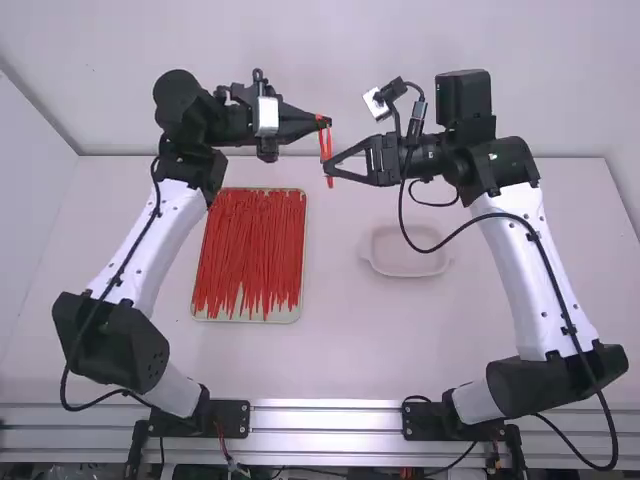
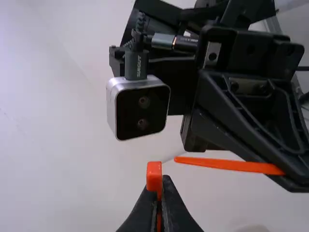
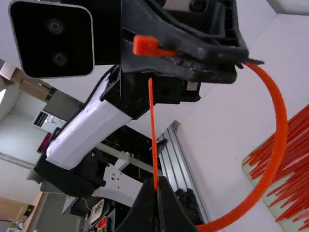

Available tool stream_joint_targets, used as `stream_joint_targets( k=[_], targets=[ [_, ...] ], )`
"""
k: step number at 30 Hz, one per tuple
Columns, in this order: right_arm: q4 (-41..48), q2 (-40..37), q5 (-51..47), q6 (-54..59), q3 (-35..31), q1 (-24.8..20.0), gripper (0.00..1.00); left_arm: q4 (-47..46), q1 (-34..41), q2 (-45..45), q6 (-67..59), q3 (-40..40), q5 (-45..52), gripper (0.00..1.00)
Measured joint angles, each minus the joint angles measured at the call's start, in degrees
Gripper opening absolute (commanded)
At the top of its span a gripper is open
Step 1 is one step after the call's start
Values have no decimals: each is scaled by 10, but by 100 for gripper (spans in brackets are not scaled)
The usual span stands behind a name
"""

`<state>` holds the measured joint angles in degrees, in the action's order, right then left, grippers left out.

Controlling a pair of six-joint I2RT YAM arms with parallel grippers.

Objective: Fasten the cable tie

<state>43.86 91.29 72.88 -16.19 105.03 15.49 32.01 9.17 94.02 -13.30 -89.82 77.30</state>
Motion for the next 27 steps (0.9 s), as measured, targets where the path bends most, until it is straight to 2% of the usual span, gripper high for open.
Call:
stream_joint_targets(
  k=[27],
  targets=[
    [0, 0, 1, 8, 0, 0, 0, -3, 12, 0, 11, 0, -15, 2]
  ],
)
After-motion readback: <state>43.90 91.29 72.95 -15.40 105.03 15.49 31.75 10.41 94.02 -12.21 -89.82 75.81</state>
